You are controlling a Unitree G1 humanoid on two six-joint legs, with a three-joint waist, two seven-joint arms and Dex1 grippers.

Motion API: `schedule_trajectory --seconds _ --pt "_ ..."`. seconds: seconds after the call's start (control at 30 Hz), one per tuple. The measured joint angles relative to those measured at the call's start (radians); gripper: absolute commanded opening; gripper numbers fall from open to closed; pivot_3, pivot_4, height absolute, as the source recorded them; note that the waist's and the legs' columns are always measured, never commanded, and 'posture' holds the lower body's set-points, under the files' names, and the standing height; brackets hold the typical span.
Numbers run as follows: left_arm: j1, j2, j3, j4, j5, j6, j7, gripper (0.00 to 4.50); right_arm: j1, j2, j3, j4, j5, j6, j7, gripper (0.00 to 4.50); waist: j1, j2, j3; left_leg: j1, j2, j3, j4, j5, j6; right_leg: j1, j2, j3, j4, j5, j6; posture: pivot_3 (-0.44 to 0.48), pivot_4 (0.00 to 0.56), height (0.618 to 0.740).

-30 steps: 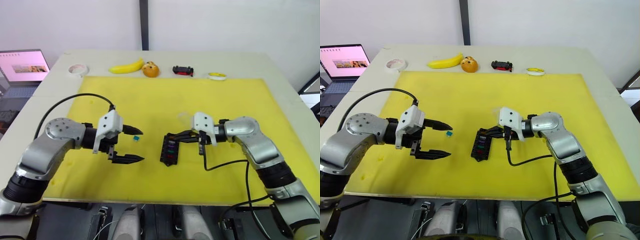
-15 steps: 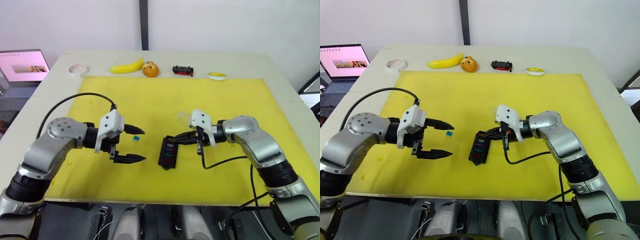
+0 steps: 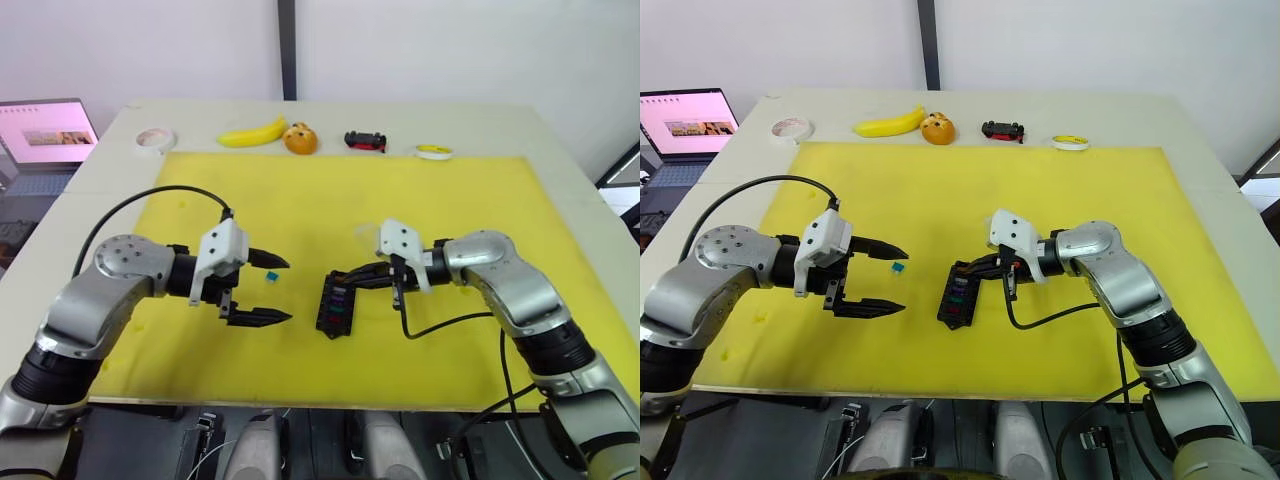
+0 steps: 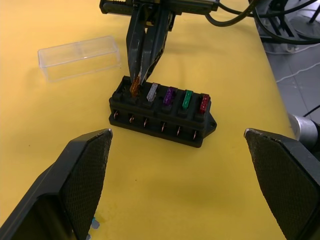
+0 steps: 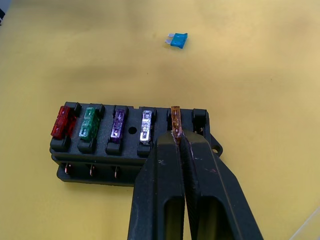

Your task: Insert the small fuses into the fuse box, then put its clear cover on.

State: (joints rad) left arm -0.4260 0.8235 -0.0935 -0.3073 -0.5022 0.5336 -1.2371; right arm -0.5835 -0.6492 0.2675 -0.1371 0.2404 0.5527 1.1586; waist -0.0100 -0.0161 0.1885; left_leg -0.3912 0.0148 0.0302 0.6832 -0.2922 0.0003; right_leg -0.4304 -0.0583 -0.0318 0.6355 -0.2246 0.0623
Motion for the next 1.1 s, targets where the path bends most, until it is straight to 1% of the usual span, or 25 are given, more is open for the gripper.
schedule_trajectory --seconds 0.23,1.1 --pt "0.0 0.0 0.0 0.0 0.001 0.0 0.0 4.45 0.001 -0.005 -0.017 -0.038 0.03 0.002 0.001 0.08 0.0 0.0 0.0 0.0 0.0 0.0 0.0 0.0 0.0 0.0 0.0 0.0 0.0 0.0 0.0 0.0 0.15 0.737" --pt "0.0 -0.002 -0.001 0.0 0.001 0.0 0.0 4.45 0.025 -0.009 -0.004 -0.019 0.024 0.008 -0.043 0.08 0.0 0.0 0.0 0.0 0.0 0.0 0.0 0.0 0.0 0.0 0.0 0.0 0.0 0.0 0.0 0.0 0.15 0.737"
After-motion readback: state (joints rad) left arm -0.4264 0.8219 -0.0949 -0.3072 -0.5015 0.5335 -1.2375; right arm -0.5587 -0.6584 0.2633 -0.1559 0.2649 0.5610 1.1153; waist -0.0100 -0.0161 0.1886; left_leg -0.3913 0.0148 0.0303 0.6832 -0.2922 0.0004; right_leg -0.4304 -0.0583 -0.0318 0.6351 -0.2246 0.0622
